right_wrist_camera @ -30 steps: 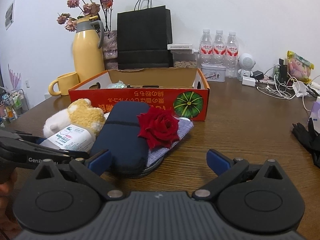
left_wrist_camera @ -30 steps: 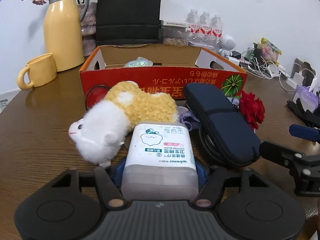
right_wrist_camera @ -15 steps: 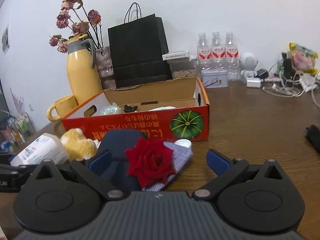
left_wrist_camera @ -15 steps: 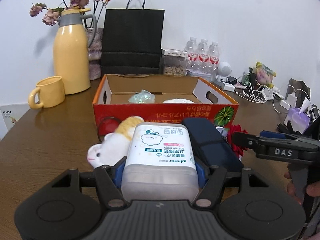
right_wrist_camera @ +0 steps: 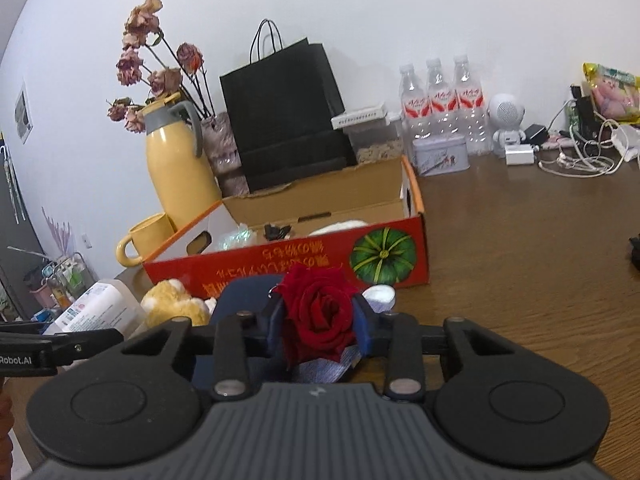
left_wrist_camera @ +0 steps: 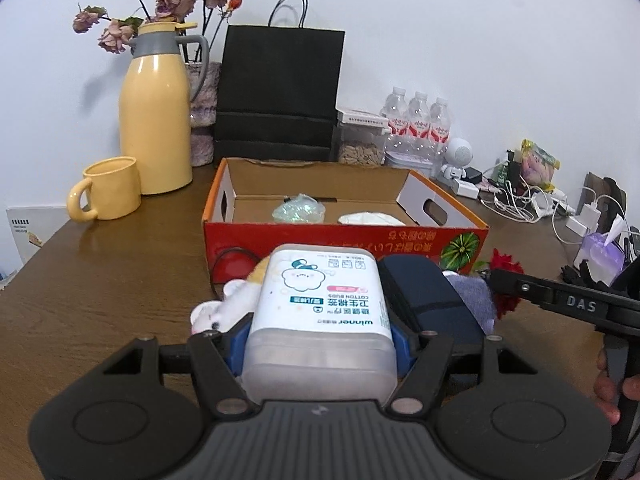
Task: Organize objects
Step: 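Lower the rose into the box and open the right tool while the left tool carries the tub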
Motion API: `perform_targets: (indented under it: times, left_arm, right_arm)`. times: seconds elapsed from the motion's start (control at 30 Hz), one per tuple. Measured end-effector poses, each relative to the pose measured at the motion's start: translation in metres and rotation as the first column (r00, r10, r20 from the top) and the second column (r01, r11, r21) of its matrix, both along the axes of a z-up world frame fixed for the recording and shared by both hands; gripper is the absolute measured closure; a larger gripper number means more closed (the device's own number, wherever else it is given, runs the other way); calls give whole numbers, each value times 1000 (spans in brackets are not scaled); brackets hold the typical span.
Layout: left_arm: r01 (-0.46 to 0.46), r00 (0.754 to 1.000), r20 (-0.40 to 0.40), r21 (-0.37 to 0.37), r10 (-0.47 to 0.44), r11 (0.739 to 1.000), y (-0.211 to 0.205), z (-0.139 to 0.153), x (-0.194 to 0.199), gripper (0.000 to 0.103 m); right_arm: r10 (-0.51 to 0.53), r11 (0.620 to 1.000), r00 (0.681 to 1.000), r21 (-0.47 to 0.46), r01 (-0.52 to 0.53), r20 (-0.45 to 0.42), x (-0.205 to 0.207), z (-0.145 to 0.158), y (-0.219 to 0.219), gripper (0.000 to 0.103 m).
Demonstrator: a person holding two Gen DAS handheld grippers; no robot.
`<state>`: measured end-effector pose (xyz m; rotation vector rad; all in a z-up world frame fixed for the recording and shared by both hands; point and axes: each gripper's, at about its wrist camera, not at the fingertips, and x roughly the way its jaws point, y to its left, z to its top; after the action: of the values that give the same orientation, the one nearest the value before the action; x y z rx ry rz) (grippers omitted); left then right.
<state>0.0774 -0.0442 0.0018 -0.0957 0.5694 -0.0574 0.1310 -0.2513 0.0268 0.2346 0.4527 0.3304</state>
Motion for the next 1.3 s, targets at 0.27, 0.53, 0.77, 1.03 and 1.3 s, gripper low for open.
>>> perform_targets:
  times: [0.27, 0.53, 0.77, 1.03, 1.3]
  left_arm:
    - [-25, 999, 39, 6, 25, 1000, 7, 14, 11, 38]
    - [-40, 995, 87, 18, 39, 999, 9, 33, 46, 38]
    - [-64, 993, 103, 7, 63, 998, 14, 41, 89, 38]
    - [-89, 991, 101, 7, 88, 996, 22, 42, 138, 38]
    - [-111, 990, 94, 45, 107, 993, 19, 39, 188, 38]
  right_arm:
    - [-4, 1000, 999, -10, 4, 36, 5, 14, -2, 68]
    - [-15, 999, 996, -45, 19, 90, 30, 35, 11, 68]
    - [-35, 997, 993, -68, 42, 110, 70, 45, 26, 68]
    - [-54, 995, 994, -82, 63, 99, 115, 40, 43, 68]
    - [-94, 987, 992, -121, 104, 88, 142, 29, 53, 68]
